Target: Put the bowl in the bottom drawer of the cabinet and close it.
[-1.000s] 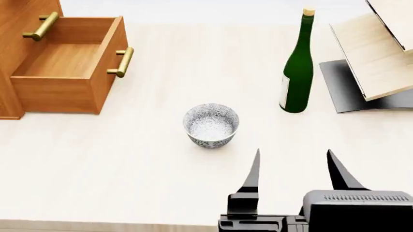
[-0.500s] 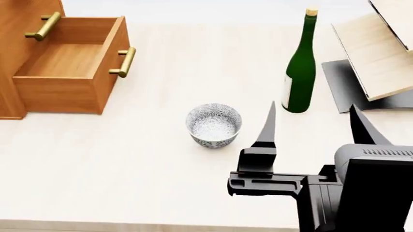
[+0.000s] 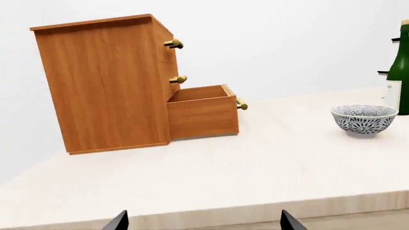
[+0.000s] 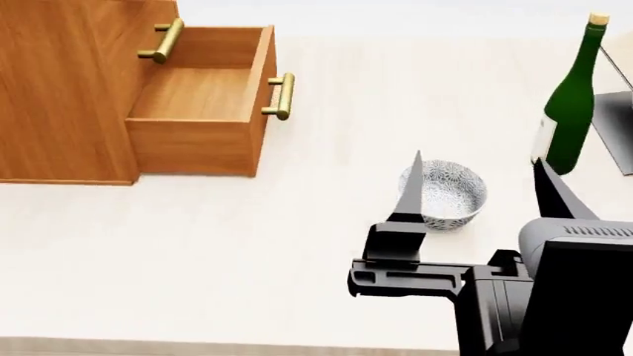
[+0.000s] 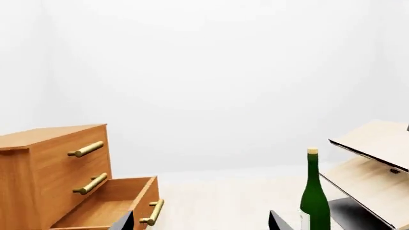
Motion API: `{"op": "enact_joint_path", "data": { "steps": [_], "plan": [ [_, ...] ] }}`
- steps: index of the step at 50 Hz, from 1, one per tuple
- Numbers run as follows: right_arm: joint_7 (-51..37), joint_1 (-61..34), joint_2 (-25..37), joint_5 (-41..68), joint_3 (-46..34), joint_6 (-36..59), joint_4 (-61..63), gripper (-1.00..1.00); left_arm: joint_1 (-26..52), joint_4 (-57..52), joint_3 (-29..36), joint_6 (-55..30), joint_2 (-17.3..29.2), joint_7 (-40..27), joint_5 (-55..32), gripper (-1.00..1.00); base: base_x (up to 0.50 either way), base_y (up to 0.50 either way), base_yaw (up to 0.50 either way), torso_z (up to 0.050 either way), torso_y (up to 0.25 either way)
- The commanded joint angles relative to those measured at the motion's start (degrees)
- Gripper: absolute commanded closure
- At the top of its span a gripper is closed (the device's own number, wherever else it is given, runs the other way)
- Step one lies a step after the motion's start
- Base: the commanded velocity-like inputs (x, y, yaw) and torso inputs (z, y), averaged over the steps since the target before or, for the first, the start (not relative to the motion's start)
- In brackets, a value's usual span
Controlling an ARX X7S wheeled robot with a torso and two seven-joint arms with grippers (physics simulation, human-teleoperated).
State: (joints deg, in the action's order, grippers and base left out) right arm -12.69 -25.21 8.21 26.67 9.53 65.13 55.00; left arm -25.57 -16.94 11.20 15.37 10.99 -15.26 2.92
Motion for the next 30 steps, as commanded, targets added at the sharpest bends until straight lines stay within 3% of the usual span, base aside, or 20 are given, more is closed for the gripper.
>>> {"op": "enact_joint_path", "data": {
  "steps": [1,30],
  "plan": [
    [-0.4,0.3,0.0,1.3,0.7,-0.4,-0.1,-1.0,0.1,0.1,0.5,0.2,0.4,-0.5,0.1,-1.0,0.0,0.5,0.0,0.0,0.0],
    [-2.0,1.3,0.6,2.9,0.1,-2.1,-1.2,-1.0,0.4,0.3,1.4,0.3,1.4,-1.7,-0.3,-1.0,0.0,0.5,0.0,0.0,0.0]
  ]
}}
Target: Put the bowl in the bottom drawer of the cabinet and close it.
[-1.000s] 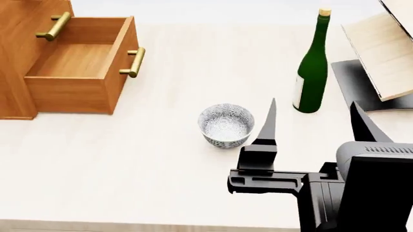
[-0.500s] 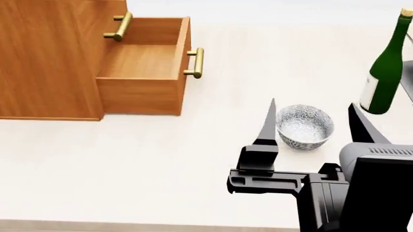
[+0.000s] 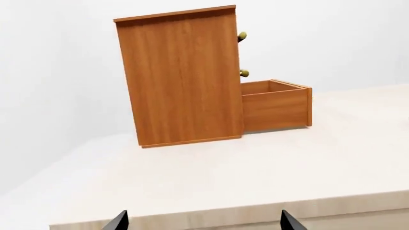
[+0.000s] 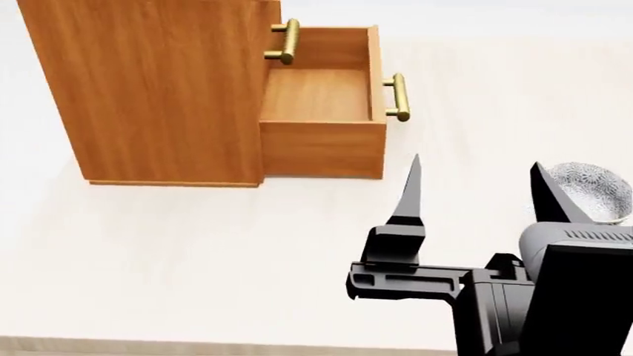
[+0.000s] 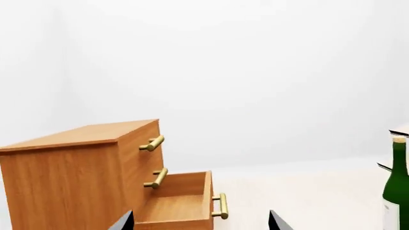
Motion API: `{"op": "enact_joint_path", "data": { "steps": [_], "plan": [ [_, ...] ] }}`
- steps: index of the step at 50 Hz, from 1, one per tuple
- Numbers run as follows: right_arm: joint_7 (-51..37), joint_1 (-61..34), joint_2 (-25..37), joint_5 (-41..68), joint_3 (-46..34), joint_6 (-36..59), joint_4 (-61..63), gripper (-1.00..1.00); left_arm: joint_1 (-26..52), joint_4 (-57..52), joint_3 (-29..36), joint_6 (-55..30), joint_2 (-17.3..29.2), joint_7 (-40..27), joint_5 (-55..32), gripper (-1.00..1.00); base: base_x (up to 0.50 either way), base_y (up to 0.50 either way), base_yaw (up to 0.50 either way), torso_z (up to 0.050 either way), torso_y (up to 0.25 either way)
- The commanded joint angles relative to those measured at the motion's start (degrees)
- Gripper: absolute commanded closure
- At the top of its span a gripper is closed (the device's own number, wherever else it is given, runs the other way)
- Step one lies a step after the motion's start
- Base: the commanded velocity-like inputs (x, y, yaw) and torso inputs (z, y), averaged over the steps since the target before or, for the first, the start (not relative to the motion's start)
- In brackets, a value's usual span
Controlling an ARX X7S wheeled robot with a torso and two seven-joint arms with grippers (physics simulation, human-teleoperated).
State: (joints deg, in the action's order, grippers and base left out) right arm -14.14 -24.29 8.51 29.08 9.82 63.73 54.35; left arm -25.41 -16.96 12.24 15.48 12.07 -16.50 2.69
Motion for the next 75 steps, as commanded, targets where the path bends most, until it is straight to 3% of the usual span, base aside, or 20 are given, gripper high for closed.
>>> {"op": "enact_joint_path", "data": {
  "steps": [1,17,28,75],
  "plan": [
    [-0.6,0.4,0.3,0.6,-0.2,-0.8,-0.5,-1.0,0.2,0.4,0.3,0.2,0.4,-0.5,-0.1,-1.0,0.0,0.5,0.0,0.0,0.0],
    [-1.3,1.3,0.9,1.1,-0.8,-2.0,-1.0,-1.0,0.1,-0.3,1.2,-0.2,1.1,-1.6,0.0,-1.0,0.0,0.43,0.0,0.0,0.0],
    [-1.9,1.0,0.7,2.9,0.3,-1.0,-1.5,-1.0,0.3,-0.2,1.7,-0.2,1.6,-2.2,-0.3,-1.0,0.04,0.0,0.0,0.0,0.0],
    [-3.0,2.1,2.4,4.2,-1.1,-5.1,-3.4,-1.0,0.5,-0.7,3.0,-0.5,3.0,-3.7,-0.8,-1.0,0.5,0.0,0.0,0.0,0.0]
  ]
}}
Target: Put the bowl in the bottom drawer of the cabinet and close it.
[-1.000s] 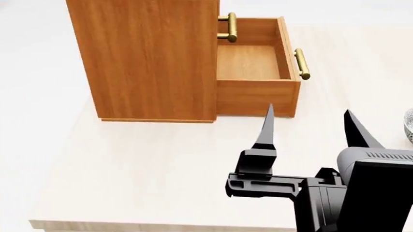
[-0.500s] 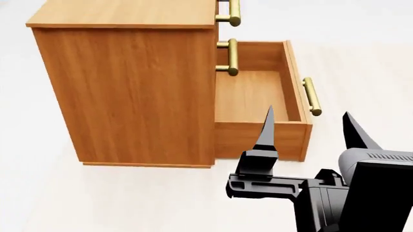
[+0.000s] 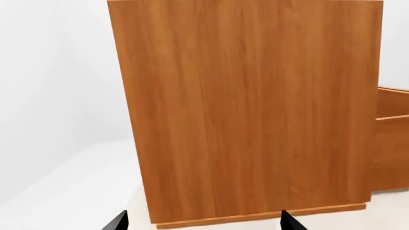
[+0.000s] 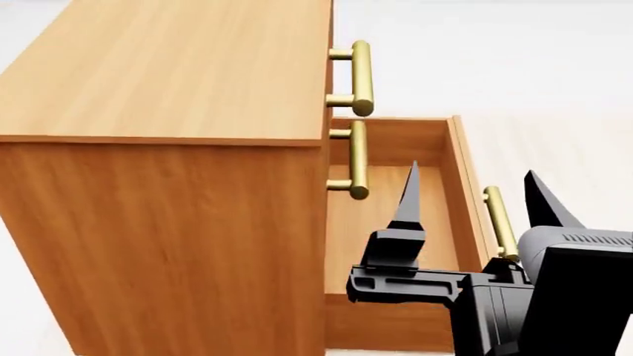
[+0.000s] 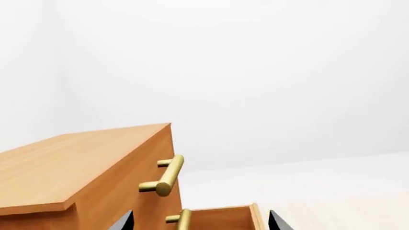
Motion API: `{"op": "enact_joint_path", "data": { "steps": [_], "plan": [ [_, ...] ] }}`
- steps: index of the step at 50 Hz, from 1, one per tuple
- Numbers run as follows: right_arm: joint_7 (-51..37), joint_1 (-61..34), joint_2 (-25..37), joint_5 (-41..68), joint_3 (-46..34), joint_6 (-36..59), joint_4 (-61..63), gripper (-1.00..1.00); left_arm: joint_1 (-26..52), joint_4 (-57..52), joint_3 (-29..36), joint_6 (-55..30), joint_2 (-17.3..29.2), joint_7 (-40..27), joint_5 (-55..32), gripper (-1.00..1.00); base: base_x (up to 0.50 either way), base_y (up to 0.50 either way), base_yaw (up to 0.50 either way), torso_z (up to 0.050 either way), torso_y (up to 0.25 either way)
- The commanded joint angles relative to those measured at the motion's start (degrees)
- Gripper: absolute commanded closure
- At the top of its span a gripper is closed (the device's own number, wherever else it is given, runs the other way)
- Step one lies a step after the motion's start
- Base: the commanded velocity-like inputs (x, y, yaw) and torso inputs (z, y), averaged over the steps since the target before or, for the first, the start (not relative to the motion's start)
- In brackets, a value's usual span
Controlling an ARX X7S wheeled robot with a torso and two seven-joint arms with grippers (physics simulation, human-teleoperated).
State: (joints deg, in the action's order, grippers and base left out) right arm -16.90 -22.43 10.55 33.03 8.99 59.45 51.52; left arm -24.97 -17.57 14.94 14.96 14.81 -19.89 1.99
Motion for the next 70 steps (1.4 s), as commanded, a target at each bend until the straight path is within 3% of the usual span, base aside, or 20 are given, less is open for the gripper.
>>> {"op": "enact_joint_path", "data": {
  "steps": [1,18,37,70],
  "plan": [
    [-0.3,0.2,0.4,0.2,-0.3,-0.8,-0.6,-1.0,0.0,-0.1,0.3,0.0,0.3,-0.3,-0.2,-1.0,0.5,0.0,0.0,0.0,0.0],
    [-0.7,1.1,0.9,-0.2,-1.2,-2.8,-2.0,-1.0,0.1,0.1,0.7,0.2,0.7,-0.8,-0.4,-1.0,0.5,0.0,0.0,0.0,0.0],
    [1.4,3.2,3.6,-8.1,-5.6,-12.6,-13.6,-1.0,0.3,0.1,1.0,0.3,1.3,-1.2,-0.8,-1.0,0.0,0.0,0.0,0.0,0.0],
    [1.5,-10.0,5.0,-12.4,-13.2,-7.4,-38.6,-1.0,0.7,0.4,1.9,0.3,1.8,-2.2,-1.0,-1.0,0.0,0.0,0.0,0.0,0.0]
  ]
}}
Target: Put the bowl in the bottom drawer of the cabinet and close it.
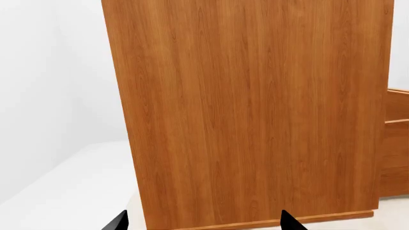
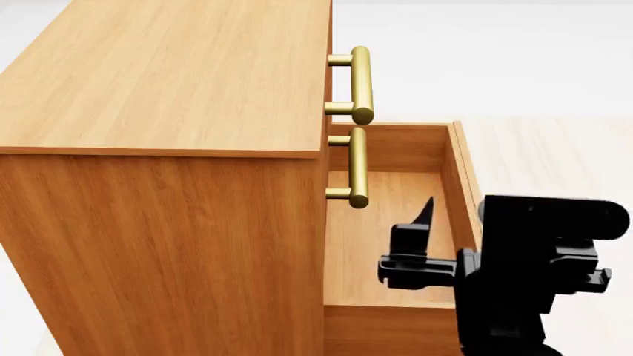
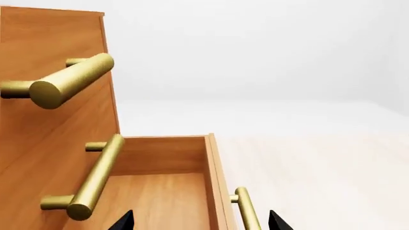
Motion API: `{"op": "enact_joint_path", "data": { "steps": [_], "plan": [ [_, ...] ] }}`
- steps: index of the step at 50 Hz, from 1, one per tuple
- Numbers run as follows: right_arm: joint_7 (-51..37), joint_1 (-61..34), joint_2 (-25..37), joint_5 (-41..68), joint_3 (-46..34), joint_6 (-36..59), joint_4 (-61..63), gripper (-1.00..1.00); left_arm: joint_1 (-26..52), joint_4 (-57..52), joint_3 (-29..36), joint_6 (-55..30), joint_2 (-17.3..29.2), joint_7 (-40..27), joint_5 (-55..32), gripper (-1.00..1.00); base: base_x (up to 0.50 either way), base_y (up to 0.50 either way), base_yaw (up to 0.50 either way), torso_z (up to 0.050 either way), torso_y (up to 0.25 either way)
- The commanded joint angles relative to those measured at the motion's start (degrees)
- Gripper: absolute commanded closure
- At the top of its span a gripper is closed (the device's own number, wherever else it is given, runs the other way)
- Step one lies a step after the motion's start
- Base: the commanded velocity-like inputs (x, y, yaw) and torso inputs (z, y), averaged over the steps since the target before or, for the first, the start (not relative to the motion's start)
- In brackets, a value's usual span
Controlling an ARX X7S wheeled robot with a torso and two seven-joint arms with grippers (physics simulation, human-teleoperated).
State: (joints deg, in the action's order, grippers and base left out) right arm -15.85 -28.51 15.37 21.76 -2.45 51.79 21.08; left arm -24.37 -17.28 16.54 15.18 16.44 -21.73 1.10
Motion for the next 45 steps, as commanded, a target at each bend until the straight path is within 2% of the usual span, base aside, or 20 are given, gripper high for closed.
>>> {"op": "enact_joint_path", "data": {
  "steps": [1,18,45],
  "plan": [
    [0.6,-4.4,0.1,-1.1,-1.9,0.6,-9.2,-1.0,0.3,0.5,0.3,0.3,0.2,-0.3,-0.1,-1.0,0.0,0.0,0.0,0.0,0.0],
    [0.5,-8.9,-0.1,-2.5,-4.1,1.8,-19.1,-1.0,0.0,-0.4,0.7,-0.1,0.9,-1.0,-0.4,-1.0,0.0,0.0,0.0,0.0,0.0],
    [2.5,-14.3,1.9,-2.9,-6.6,4.6,-27.2,-1.0,0.1,-0.4,1.5,0.1,1.7,-2.0,-0.7,-1.0,0.0,0.0,0.0,0.0,0.0]
  ]
}}
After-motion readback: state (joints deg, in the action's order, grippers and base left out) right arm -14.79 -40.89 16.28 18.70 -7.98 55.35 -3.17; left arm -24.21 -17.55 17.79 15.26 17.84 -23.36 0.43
